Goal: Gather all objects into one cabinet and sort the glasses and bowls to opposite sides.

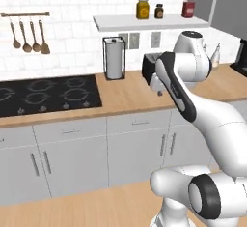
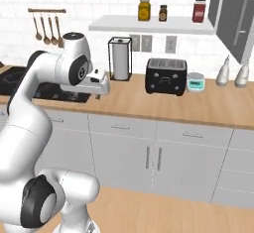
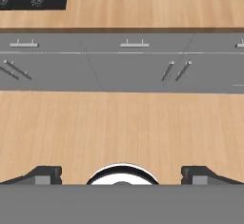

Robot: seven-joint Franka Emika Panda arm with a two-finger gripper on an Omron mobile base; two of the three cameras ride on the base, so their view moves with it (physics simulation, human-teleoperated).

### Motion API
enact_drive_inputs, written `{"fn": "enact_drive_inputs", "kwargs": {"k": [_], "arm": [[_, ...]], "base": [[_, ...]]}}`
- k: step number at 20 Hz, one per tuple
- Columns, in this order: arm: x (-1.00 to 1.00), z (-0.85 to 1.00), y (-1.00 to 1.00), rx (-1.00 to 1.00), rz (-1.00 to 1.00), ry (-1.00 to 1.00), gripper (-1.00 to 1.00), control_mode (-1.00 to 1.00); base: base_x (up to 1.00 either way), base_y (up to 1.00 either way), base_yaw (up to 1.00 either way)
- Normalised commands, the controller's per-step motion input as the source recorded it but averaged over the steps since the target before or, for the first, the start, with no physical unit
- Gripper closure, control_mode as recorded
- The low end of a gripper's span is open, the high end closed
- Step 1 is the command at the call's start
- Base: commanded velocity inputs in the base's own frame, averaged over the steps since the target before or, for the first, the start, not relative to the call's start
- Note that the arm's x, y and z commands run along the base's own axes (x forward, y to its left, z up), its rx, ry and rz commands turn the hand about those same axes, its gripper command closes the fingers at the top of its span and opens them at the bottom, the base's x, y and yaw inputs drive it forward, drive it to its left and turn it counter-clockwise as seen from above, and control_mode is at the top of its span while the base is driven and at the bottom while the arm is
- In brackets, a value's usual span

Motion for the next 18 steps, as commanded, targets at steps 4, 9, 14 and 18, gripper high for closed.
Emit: {"fn": "enact_drive_inputs", "kwargs": {"k": [4,9,14,18], "arm": [[0.0,0.0,0.0,0.0,0.0,0.0,-1.0,1.0],[0.0,0.0,0.0,0.0,0.0,0.0,-1.0,1.0],[0.0,0.0,0.0,0.0,0.0,0.0,-1.0,1.0],[0.0,0.0,0.0,0.0,0.0,0.0,-1.0,1.0]], "base": [[0.12,-1.0,0.34],[0.04,-1.0,0.3],[0.02,-1.0,0.25],[0.01,-1.0,0.21]]}}
